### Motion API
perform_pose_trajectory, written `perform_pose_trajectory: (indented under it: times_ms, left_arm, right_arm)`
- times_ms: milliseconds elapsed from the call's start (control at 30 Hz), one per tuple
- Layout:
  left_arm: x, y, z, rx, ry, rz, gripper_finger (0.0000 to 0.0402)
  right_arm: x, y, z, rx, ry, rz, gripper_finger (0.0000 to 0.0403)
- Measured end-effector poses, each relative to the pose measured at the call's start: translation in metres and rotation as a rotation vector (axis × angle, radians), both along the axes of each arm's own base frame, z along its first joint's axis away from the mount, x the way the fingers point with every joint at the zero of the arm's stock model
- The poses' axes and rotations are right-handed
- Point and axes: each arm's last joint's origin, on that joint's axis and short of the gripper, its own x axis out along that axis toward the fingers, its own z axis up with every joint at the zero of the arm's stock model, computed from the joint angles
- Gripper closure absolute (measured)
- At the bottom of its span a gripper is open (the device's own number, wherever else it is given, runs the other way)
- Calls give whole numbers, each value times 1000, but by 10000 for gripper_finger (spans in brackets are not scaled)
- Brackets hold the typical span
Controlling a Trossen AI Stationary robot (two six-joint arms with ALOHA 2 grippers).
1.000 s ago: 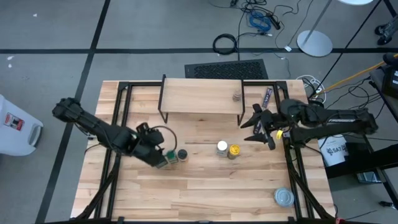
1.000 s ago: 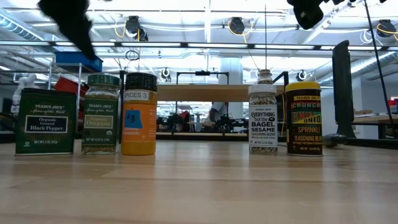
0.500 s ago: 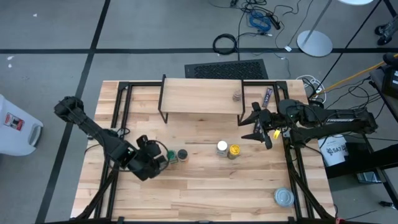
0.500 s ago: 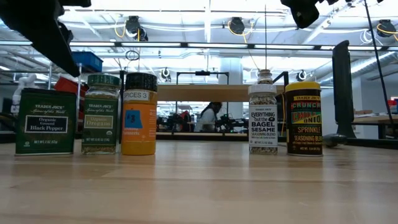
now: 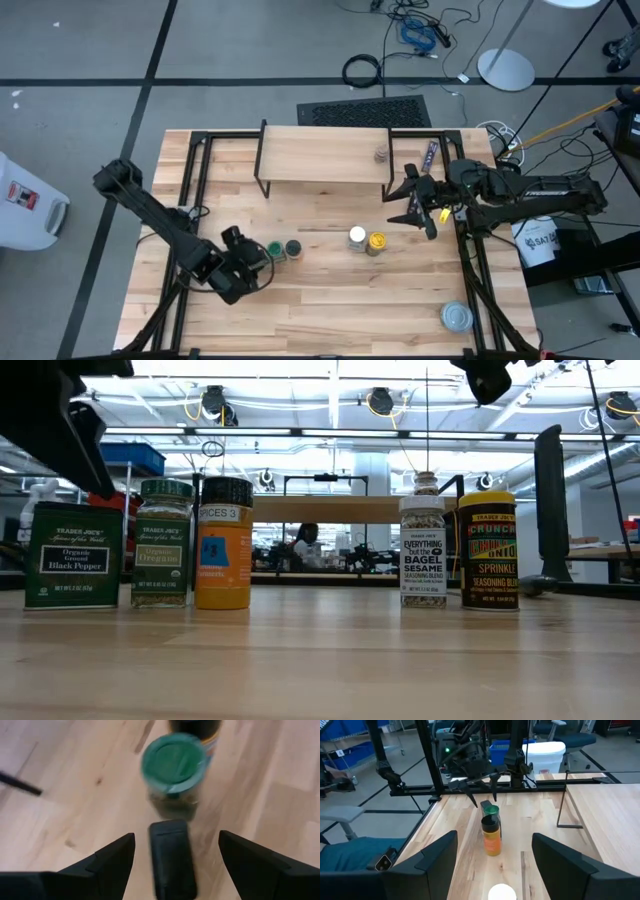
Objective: Shelf spices
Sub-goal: Put the black seasoning can on the shelf
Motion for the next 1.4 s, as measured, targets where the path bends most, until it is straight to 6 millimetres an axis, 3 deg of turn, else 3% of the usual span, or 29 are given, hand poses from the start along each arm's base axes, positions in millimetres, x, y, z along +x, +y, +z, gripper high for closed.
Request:
perform_pose_trajectory:
  times_ms: [300,667,933,1233,1400]
  left_arm:
    - [-5,4,-8,30,72,86,104]
    - [-5,2,-9,-27,113,62,104]
    - [-12,7,-27,-10,136,61,104]
    - [-9,5,-27,-25,117,42,105]
    - [-8,4,-27,-22,110,11,130]
  right_arm:
    - [5,0,-2,-3,12,1,161]
    - [15,0,-9,-3,52,1,161]
    - [18,0,-11,-6,60,2,161]
    - [19,0,-8,-7,22,2,161]
    - [19,0,-6,-17,6,4,161]
